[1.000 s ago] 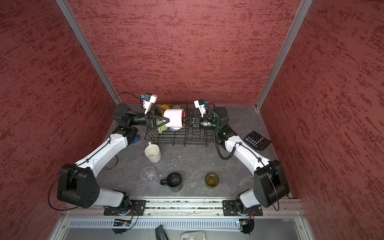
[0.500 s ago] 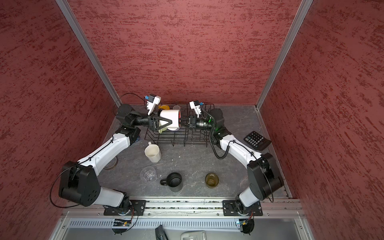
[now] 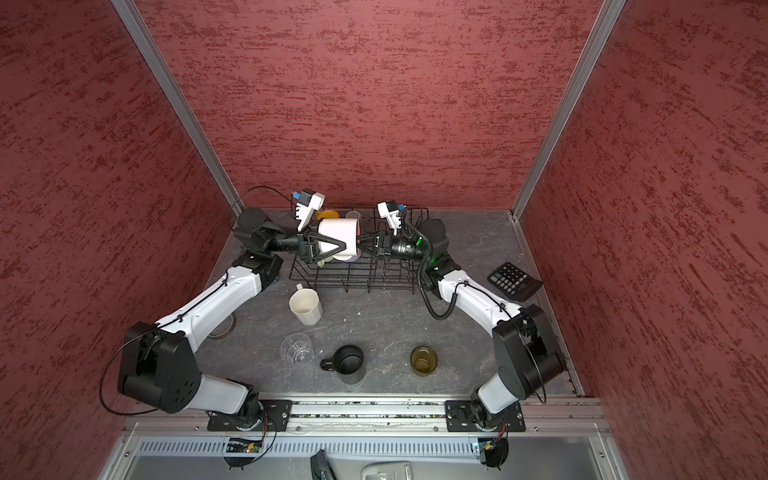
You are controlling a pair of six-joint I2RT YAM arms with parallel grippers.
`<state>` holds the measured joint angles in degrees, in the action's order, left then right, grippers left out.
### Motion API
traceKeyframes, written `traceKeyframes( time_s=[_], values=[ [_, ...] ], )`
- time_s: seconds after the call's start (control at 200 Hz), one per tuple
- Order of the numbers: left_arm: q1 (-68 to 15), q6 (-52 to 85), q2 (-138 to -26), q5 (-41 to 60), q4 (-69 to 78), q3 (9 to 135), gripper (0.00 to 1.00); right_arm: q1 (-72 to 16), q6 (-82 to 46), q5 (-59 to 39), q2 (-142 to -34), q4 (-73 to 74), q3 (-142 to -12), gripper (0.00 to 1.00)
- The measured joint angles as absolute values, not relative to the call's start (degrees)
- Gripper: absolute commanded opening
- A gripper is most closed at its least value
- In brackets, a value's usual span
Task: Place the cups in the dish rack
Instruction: 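Close the left gripper on the pink mug base while the right gripper holds it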
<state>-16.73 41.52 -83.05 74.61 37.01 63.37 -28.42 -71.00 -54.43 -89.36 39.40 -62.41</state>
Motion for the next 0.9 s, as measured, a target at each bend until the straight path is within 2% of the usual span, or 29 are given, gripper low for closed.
traceKeyframes(
  time_s=[0.055,0.291,0.426,0.651,0.902],
  values=[
    [-16.7,41.5,-83.0,74.6,36.9,63.6,0.89,-28.5,-71.0,-54.5,-89.4,39.8,-62.4,0.00],
    [-16.7,41.3,-83.0,74.6,35.4,63.9,0.60,-28.6,-71.8,-54.3,-89.4,41.0,-61.7,0.00],
    [-16.7,41.2,-83.0,74.6,34.5,64.1,0.35,-28.6,-72.5,-54.3,-89.6,41.5,-61.6,0.00],
    [-16.7,39.6,-82.5,74.5,31.8,64.6,0.00,-28.7,-72.8,-54.2,-89.6,42.1,-61.5,0.14],
    [-16.6,36.6,-80.4,74.5,25.6,64.8,0.00,-28.7,-72.7,-53.7,-89.6,43.1,-61.5,0.22]
  ],
)
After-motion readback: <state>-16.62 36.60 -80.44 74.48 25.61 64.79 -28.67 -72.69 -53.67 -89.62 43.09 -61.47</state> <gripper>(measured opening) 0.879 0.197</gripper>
